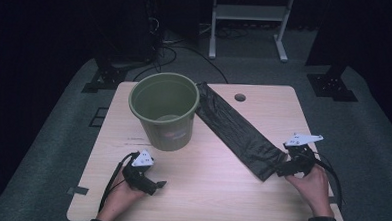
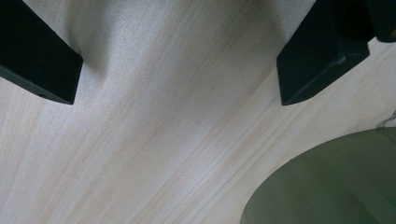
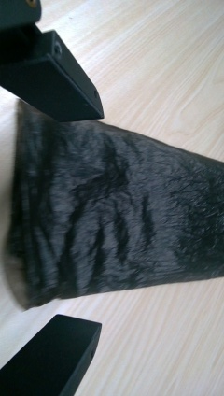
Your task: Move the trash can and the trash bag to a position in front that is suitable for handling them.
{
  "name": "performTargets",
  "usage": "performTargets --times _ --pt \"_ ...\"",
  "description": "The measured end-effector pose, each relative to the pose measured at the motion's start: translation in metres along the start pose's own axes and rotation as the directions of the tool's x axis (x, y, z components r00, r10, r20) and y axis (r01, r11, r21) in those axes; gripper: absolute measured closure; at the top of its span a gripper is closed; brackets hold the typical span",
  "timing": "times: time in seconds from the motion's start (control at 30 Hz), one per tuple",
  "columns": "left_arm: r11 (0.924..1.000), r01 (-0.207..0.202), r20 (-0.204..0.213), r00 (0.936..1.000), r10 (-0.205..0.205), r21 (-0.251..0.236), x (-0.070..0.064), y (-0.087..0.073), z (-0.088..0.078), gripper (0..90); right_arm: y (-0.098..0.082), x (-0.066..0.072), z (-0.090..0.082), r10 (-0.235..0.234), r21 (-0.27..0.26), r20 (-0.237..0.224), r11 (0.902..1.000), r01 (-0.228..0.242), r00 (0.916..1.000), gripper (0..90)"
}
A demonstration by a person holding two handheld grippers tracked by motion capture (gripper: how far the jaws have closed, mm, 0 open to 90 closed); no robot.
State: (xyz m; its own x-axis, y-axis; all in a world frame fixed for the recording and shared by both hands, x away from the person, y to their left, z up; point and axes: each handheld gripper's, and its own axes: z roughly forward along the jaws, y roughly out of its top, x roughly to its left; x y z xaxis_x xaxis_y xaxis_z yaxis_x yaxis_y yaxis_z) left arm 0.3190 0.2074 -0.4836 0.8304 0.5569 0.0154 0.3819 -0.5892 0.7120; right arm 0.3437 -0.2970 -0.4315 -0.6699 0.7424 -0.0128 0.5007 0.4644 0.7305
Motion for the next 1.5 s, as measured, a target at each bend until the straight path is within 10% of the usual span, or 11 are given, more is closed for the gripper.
performTargets --times 1.0,1.2,1.5 --pt "1.0000 0.001 0.000 1.0000 -0.001 0.000 0.000 0.000 0.000 0.0 0.030 -0.005 0.089 0.007 0.168 -0.050 0.9857 0.002 0.9987 6.0" --pt "1.0000 0.000 0.000 1.0000 0.000 0.000 0.000 0.000 0.000 0.0 0.030 -0.004 0.088 -0.005 0.169 -0.033 0.9856 0.010 0.9994 20.4" --pt "1.0000 -0.002 0.002 1.0000 0.002 0.000 0.000 0.000 0.000 0.0 0.025 -0.006 0.077 0.011 0.142 -0.033 0.9899 -0.006 0.9994 69.0"
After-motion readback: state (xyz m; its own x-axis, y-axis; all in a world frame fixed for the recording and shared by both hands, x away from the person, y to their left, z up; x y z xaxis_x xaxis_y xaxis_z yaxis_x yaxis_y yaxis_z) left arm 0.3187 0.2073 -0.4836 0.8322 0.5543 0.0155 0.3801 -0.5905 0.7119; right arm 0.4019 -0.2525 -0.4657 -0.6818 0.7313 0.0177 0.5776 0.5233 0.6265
